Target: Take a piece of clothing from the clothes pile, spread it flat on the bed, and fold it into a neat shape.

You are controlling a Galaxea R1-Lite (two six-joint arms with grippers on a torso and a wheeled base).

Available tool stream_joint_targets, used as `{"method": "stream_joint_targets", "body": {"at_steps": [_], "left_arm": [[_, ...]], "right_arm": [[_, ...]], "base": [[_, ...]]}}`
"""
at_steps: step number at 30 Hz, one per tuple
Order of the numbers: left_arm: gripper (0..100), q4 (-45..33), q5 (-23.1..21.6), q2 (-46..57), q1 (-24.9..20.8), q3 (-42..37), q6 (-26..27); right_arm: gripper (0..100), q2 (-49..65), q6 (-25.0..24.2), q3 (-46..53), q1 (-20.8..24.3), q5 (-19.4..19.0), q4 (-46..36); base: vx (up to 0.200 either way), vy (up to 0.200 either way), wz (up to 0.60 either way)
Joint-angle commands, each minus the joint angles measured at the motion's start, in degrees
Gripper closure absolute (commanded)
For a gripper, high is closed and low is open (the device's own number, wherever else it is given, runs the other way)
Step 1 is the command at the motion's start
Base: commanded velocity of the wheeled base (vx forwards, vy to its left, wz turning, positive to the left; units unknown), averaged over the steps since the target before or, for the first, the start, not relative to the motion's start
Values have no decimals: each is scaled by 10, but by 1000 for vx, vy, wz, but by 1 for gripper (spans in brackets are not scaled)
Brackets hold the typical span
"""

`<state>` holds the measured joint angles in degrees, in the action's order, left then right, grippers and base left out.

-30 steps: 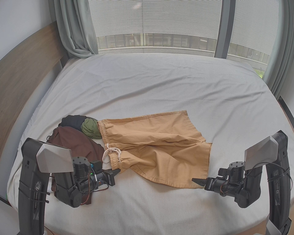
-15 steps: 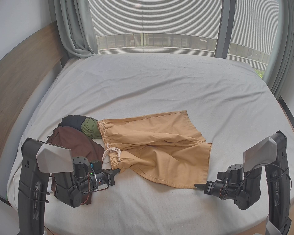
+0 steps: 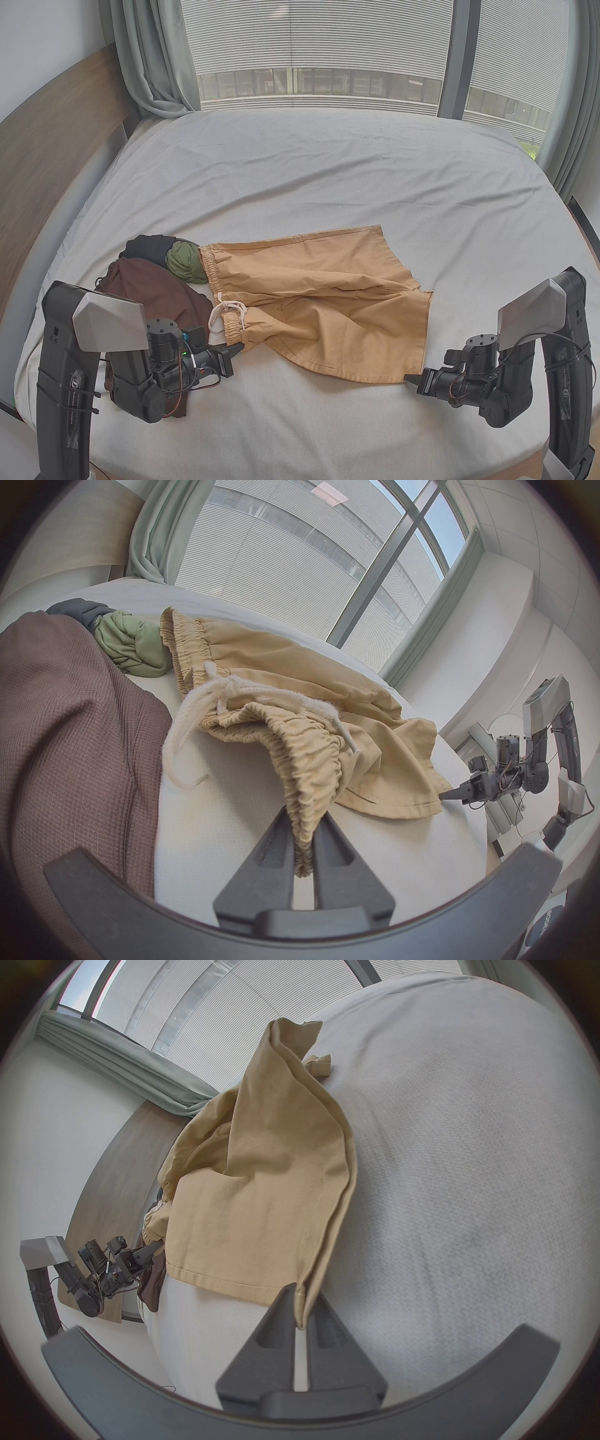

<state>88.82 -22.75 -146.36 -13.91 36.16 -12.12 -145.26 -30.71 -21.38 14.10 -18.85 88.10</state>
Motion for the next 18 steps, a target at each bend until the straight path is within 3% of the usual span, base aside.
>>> {"method": "stream_joint_targets", "body": {"at_steps": [1, 6, 18], "left_arm": [[100, 0, -2, 22, 1, -10, -7], [100, -1, -17, 83, 1, -62, -70], [100, -1, -46, 152, 18, -168, -75]], "right_arm": [[100, 9, 2, 13, -2, 1, 1], [100, 47, 5, 45, -13, 1, 1], [100, 84, 15, 108, -16, 0, 1]], "base": [[0, 0, 0], [0, 0, 0], [0, 0, 0]]}}
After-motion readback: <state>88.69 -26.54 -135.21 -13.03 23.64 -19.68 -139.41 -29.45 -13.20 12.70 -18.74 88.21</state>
